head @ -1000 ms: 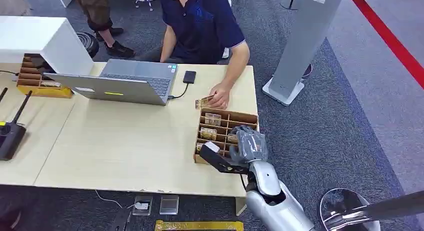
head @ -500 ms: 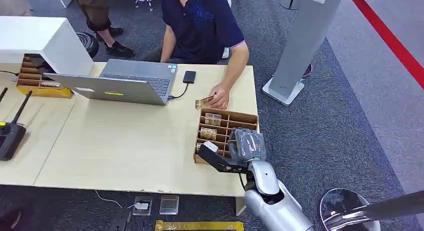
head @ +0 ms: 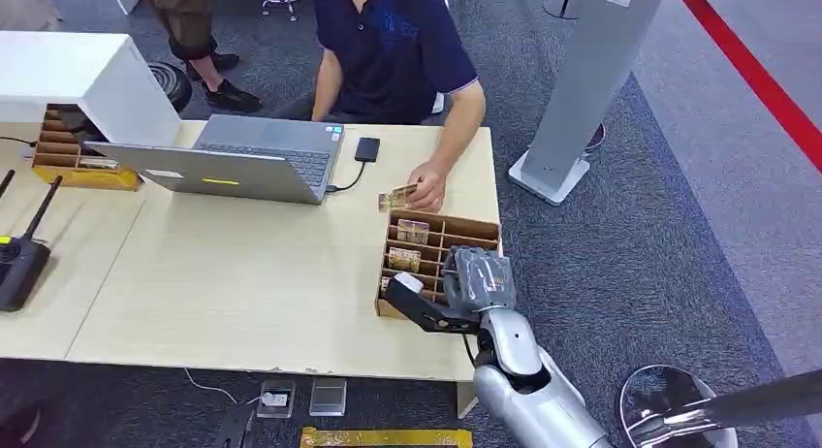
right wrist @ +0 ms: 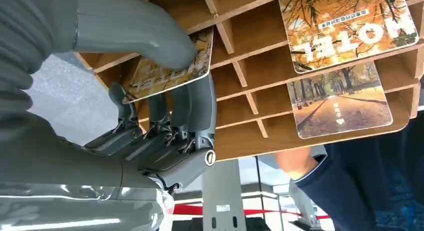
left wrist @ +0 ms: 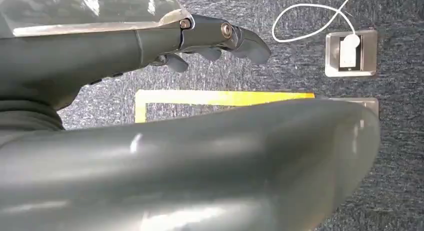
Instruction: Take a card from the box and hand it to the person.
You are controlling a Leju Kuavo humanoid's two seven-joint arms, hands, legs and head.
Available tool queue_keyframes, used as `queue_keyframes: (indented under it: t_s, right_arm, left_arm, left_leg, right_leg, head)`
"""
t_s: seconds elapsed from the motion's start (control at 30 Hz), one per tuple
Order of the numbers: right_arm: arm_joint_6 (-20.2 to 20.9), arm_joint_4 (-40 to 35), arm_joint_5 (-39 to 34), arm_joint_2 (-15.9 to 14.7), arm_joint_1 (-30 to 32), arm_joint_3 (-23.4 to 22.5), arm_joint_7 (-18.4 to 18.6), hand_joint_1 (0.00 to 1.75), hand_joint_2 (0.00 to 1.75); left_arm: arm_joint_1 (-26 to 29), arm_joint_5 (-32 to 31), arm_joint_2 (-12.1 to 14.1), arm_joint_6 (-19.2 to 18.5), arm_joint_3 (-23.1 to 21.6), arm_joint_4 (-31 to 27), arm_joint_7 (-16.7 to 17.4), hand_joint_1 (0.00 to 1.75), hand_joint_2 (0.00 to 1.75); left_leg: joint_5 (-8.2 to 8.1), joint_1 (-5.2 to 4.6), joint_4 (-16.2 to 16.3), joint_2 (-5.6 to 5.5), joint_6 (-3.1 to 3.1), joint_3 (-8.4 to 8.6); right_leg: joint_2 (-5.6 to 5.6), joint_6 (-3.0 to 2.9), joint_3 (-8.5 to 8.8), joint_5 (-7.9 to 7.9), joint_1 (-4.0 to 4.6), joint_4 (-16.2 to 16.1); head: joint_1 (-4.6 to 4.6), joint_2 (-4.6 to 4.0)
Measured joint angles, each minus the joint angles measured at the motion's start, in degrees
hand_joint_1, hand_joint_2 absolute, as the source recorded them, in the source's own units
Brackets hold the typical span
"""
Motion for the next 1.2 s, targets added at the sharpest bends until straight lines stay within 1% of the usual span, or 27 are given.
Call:
queue_keyframes:
  t_s: [0.17, 0.2, 0.27, 0.33, 0.47, 0.53, 0.57, 0.6, 0.67, 0.73, 0.83, 0.9, 0.93, 0.97, 1.03, 1.07, 1.17, 1.2]
  right_arm:
    - [-0.07, -0.29, -0.09, -0.04, -0.41, -0.02, 0.07, 1.47, 1.75]
    - [-0.04, -0.78, -0.11, -0.13, -0.48, -0.04, 0.13, 1.40, 1.75]
    - [0.00, -2.10, -0.09, -0.37, -0.65, -0.20, 0.28, 1.45, 1.75]
    - [0.07, -3.81, -0.09, -0.81, -0.75, -0.39, 0.66, 1.45, 1.75]
    - [0.11, -8.24, 0.48, -2.10, -0.73, -1.33, 1.35, 1.41, 1.75]
    - [0.09, -10.85, 1.03, -2.93, -0.74, -2.06, 1.92, 1.43, 1.75]
    - [0.09, -13.49, 1.25, -3.80, -0.58, -2.95, 2.16, 1.40, 1.75]
    - [0.09, -14.82, 1.36, -4.20, -0.56, -3.35, 2.34, 1.43, 1.75]
    - [0.09, -17.27, 1.47, -5.05, -0.31, -4.11, 2.65, 1.40, 1.75]
    - [0.09, -20.14, 1.49, -5.88, 0.13, -5.05, 2.82, 1.43, 1.75]
    - [0.02, -23.45, 1.66, -6.73, 0.45, -6.18, 2.87, 1.43, 1.75]
    - [-0.26, -24.96, 1.27, -7.02, 0.29, -6.80, 2.45, 1.45, 1.75]
    - [-0.33, -25.40, 1.05, -7.10, 0.14, -7.19, 2.27, 1.41, 1.75]
    - [-0.42, -25.79, 1.01, -7.21, -0.16, -7.45, 1.88, 1.47, 1.75]
    - [-0.70, -25.88, 0.55, -7.30, -1.26, -7.54, 1.20, 1.45, 1.75]
    - [-0.90, -25.86, 0.39, -7.30, -1.83, -7.63, 0.68, 1.43, 1.75]
    - [-1.64, -24.53, -0.28, -7.02, -4.66, -7.72, -1.61, 1.45, 1.75]
    - [-2.03, -23.83, -0.31, -6.86, -5.71, -7.74, -2.44, 1.41, 1.75]
  left_arm:
    - [0.00, 0.00, 0.00, -0.07, 0.00, 0.00, -0.07, 0.00, 0.00]
    - [0.01, 0.00, 0.00, -0.11, -0.02, 0.00, -0.09, 0.00, 0.00]
    - [0.01, 0.00, 0.00, -0.15, -0.02, 0.00, -0.20, 0.00, 0.00]
    - [0.02, 0.00, 0.00, -0.22, -0.02, 0.00, -0.22, 0.00, 0.00]
    - [0.03, 0.00, 0.00, -0.48, -0.02, 0.00, -0.24, 0.00, 0.00]
    - [0.06, 0.00, 0.00, -0.50, -0.02, 0.00, -0.24, 0.00, 0.00]
    - [0.07, 0.04, 0.00, -0.52, -0.04, 0.00, -0.24, 0.00, 0.00]
    - [0.07, 0.09, 0.00, -0.50, -0.04, 0.00, -0.24, 0.00, 0.00]
    - [0.07, 0.17, 0.00, -0.48, -0.04, 0.00, -0.24, 0.00, 0.00]
    - [0.09, 0.20, 0.00, -0.46, -0.04, 0.00, -0.24, 0.00, 0.00]
    - [0.08, 0.33, 0.00, -0.46, -0.04, 0.00, -0.24, 0.00, 0.00]
    - [0.08, 0.33, 0.00, -0.48, -0.04, 0.00, -0.24, 0.00, 0.00]
    - [0.07, 0.33, 0.00, -0.52, -0.04, 0.00, -0.24, 0.00, 0.00]
    - [0.07, 0.33, 0.00, -0.63, -0.04, 0.00, -0.24, 0.00, 0.00]
    - [0.03, 0.24, 0.00, -0.70, -0.07, 0.00, -0.24, 0.00, 0.00]
    - [0.02, 0.11, 0.00, -0.83, -0.09, 0.00, -0.24, 0.00, 0.00]
    - [-0.01, -0.28, 0.02, -1.16, -0.33, 0.00, -0.24, 0.00, 0.00]
    - [-0.07, -0.37, 0.02, -1.18, -0.48, 0.00, -0.24, 0.00, 0.00]
  left_leg:
    - [0.00, 0.00, 0.00, 0.00, 0.00, 0.00]
    - [0.00, 0.00, 0.00, 0.00, 0.00, 0.00]
    - [0.00, 0.00, 0.00, 0.01, 0.00, 0.01]
    - [0.00, 0.00, 0.00, 0.00, 0.00, 0.00]
    - [0.00, 0.00, 0.00, 0.01, 0.00, 0.01]
    - [0.00, 0.00, 0.00, 0.01, 0.00, 0.02]
    - [0.00, 0.00, 0.00, 0.01, 0.00, 0.02]
    - [0.00, 0.00, 0.00, 0.01, 0.00, 0.02]
    - [0.00, 0.00, 0.00, 0.01, 0.00, 0.02]
    - [0.00, 0.00, 0.00, 0.00, 0.00, 0.02]
    - [0.00, 0.00, 0.00, 0.00, 0.00, 0.01]
    - [0.00, 0.00, 0.00, 0.00, 0.00, 0.01]
    - [0.00, 0.00, 0.00, 0.00, 0.00, 0.01]
    - [0.00, 0.00, 0.00, 0.00, 0.00, 0.01]
    - [0.00, 0.00, 0.00, 0.00, 0.00, 0.01]
    - [0.00, 0.00, 0.00, 0.00, 0.00, 0.01]
    - [0.01, 0.00, 0.00, 0.00, 0.00, 0.00]
    - [0.01, 0.00, 0.00, 0.00, 0.00, 0.00]
  right_leg:
    - [0.00, 0.00, -0.01, 0.00, 0.00, 0.00]
    - [0.00, 0.00, -0.01, 0.00, 0.00, 0.00]
    - [0.00, 0.00, -0.01, 0.00, 0.00, 0.00]
    - [0.00, 0.00, -0.01, 0.00, 0.00, 0.00]
    - [0.00, 0.00, -0.01, 0.00, 0.00, -0.01]
    - [0.00, 0.00, -0.01, 0.00, 0.00, -0.01]
    - [0.00, 0.00, -0.01, 0.00, -0.01, -0.01]
    - [0.00, 0.00, -0.01, 0.00, -0.01, -0.01]
    - [0.00, 0.00, -0.01, 0.00, -0.01, -0.01]
    - [0.00, 0.00, -0.02, 0.00, -0.01, -0.01]
    - [0.01, 0.00, -0.02, 0.00, -0.01, -0.01]
    - [0.01, 0.00, -0.02, 0.00, 0.00, -0.01]
    - [0.01, 0.00, -0.01, 0.00, 0.00, -0.01]
    - [0.01, 0.00, -0.01, 0.00, 0.00, -0.01]
    - [0.02, 0.00, -0.01, 0.00, 0.00, 0.00]
    - [0.01, 0.00, 0.00, 0.00, 0.00, 0.00]
    - [0.01, -0.01, 0.00, 0.01, 0.00, 0.02]
    - [0.01, -0.01, 0.01, 0.01, 0.00, 0.02]
  head:
    - [0.00, 0.00]
    - [0.00, 0.00]
    - [0.00, 0.00]
    - [0.00, 0.00]
    - [0.00, 0.00]
    - [0.00, 0.00]
    - [0.00, 0.00]
    - [0.00, 0.00]
    - [0.00, 0.00]
    - [0.00, 0.00]
    - [0.00, 0.00]
    - [0.00, 0.00]
    - [-0.02, 0.00]
    - [0.00, 0.00]
    - [-0.02, 0.00]
    - [0.00, 0.02]
    - [0.00, 0.02]
    - [0.02, 0.00]
